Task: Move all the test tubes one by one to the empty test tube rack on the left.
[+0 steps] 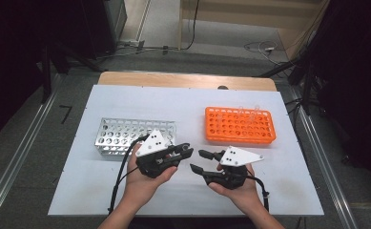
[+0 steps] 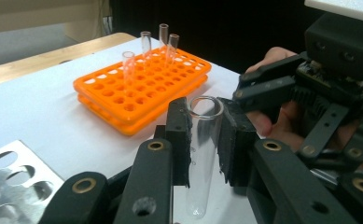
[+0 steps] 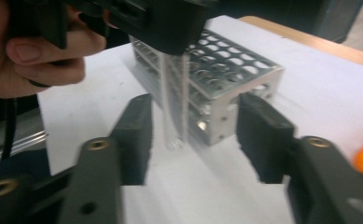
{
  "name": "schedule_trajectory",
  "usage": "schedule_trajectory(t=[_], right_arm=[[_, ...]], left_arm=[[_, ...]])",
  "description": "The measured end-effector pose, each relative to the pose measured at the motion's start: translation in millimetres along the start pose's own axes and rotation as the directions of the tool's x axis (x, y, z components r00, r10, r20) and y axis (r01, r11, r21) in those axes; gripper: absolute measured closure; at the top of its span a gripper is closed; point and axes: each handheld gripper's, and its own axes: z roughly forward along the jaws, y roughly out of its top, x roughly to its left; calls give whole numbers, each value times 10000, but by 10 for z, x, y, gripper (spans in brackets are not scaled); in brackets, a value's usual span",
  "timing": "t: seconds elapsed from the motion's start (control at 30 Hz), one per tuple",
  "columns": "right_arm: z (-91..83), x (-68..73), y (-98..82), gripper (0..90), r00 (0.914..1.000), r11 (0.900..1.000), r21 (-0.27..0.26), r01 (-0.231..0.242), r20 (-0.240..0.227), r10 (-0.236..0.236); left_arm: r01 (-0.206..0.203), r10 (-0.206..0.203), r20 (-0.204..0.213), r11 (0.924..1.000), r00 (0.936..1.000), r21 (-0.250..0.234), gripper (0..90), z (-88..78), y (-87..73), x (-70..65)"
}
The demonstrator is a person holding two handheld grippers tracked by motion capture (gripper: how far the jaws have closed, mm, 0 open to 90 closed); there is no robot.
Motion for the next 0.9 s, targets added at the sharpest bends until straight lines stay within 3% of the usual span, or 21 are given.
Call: schedule_trajectory(t=[0.27, 0.33, 0.53, 0.9], right_arm=[[-233, -233, -76, 62, 9957, 9995, 0, -321, 869, 319], [-292, -285, -106, 14, 9938, 9990, 66, -442, 1022, 433], [-484, -435, -232, 0, 9914, 9974, -29, -716, 1094, 715], [-786, -648, -442, 0, 9784, 9934, -116, -1142, 1719, 1145]], left_arm=[[51, -53, -276, 10000, 9996, -74, 759, -34, 91, 149], [85, -88, -358, 9999, 9993, -85, 759, -41, 112, 199], [336, -348, -585, 9992, 9977, -225, 759, -64, 152, 358], [537, -565, -1102, 9982, 9923, -280, 759, -77, 217, 630]])
